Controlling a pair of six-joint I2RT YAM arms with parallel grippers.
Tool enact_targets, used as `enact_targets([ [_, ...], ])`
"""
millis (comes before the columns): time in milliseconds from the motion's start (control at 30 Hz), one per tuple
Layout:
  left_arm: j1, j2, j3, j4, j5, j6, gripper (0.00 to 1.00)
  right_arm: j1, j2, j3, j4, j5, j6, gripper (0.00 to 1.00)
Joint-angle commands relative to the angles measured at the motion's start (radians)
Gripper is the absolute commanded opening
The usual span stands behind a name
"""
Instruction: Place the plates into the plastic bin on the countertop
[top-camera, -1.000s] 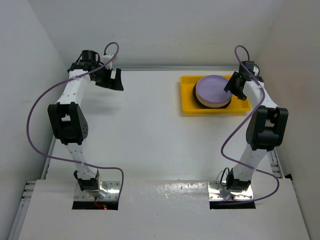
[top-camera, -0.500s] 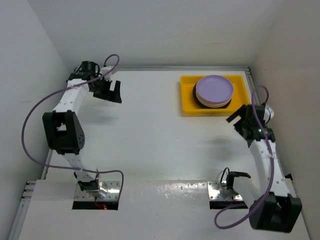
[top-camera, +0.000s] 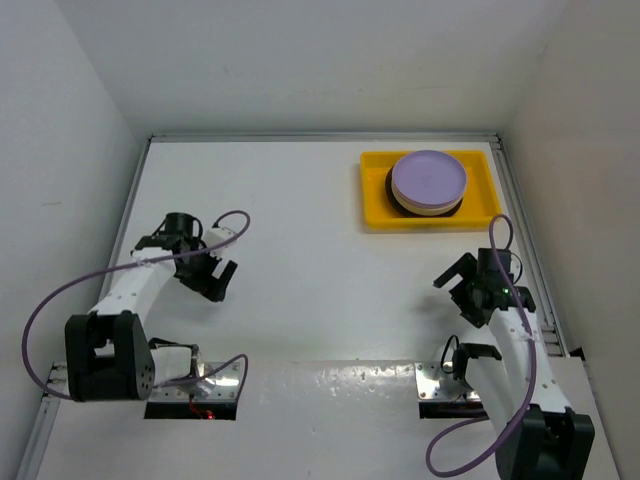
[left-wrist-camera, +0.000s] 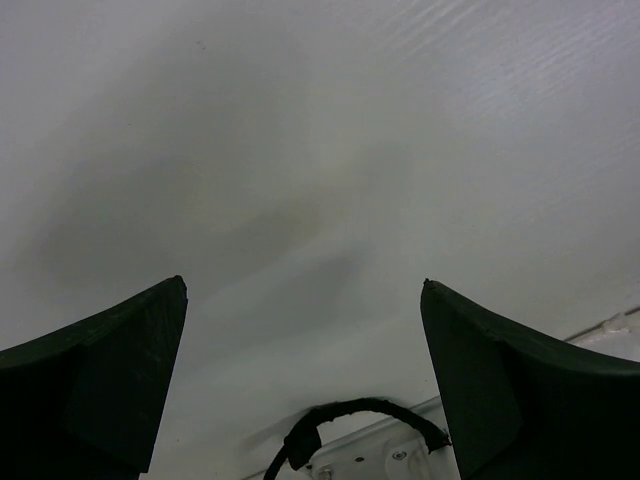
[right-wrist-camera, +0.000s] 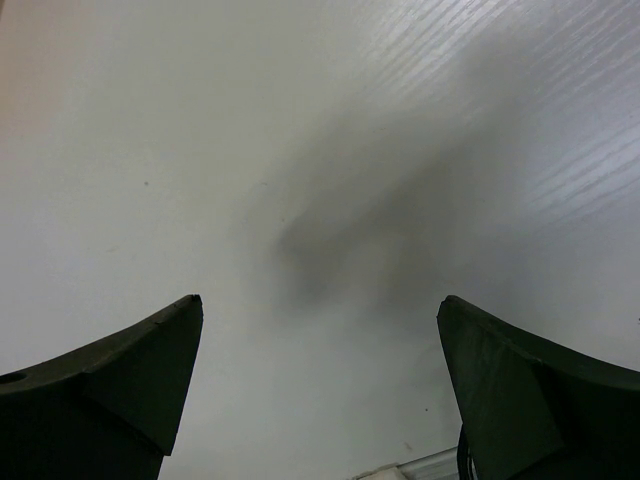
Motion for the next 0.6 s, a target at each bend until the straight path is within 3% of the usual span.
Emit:
enact_targets([
  [0,-0.007,-0.099,-0.039,0.081,-0.037,0.041,1.0,0.004,-0.007,0.033,0.015,-0.031,-0.046,0.99],
  [567,-0.007,-0.156,-0.053,0.109,-0.062,0.031,1.0,0.004,-0.098,0.004,0.057,-0.038,-0.167,0.99],
])
